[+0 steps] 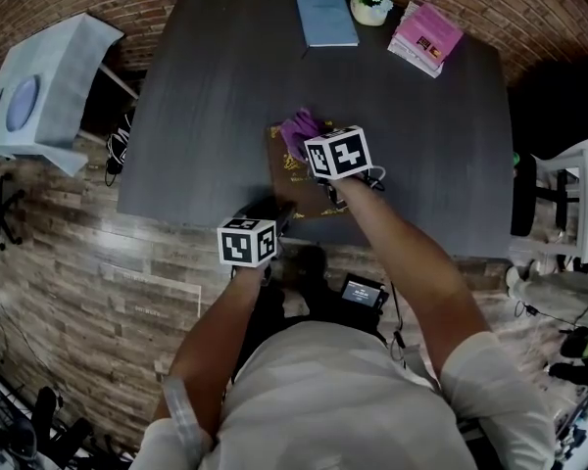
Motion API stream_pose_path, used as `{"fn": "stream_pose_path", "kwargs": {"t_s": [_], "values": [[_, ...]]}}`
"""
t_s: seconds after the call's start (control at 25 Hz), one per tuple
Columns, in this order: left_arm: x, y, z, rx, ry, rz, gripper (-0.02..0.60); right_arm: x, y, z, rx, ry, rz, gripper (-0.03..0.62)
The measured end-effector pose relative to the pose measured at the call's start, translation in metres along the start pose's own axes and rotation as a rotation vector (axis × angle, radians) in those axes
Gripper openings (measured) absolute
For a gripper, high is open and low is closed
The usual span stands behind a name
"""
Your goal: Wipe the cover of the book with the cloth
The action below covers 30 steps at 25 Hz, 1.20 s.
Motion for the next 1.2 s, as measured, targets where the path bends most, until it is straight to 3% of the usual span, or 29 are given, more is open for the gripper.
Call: {"fn": "stream_pose_path", "kwargs": {"t_s": [0.68,0.76,0.8,0.84,0.88,1.04,1.2], "values": [[0.003,-0.002,-0.001,-0.017,-0.022,0.037,0.216,0.054,0.015,-0.034,-0.011,0.134,0.035,0.143],[0.002,-0.007,-0.005,-0.007,-0.039,0.07,0.19,0.056,0.016,-0.035,-0.011,0.139,0.035,0.141],[0.002,-0.011,-0.008,0.007,-0.043,0.095,0.136,0.056,0.016,-0.035,-0.01,0.142,0.035,0.143],[0.004,-0.015,-0.01,0.022,-0.033,0.121,0.053,0.057,0.017,-0.035,-0.01,0.143,0.035,0.143],[0.008,-0.019,-0.011,0.031,-0.002,0.144,0.018,0.057,0.016,-0.035,-0.01,0.145,0.034,0.143],[0.027,-0.024,-0.006,-0.001,0.156,0.201,0.008,0.057,0.016,-0.035,-0.006,0.148,0.03,0.141],[0.026,-0.008,0.003,-0.108,0.173,0.18,0.006,0.057,0.018,-0.037,-0.009,0.153,0.02,0.141]]}}
Point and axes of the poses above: the fingertips, and each gripper's own axes: z forward along the fingers, x to its right, y out of its underside, the point moved 5 cm from there along -z, backward along the fingers, and after that the axes turned 1 degree about z, right-handed, at the moved point
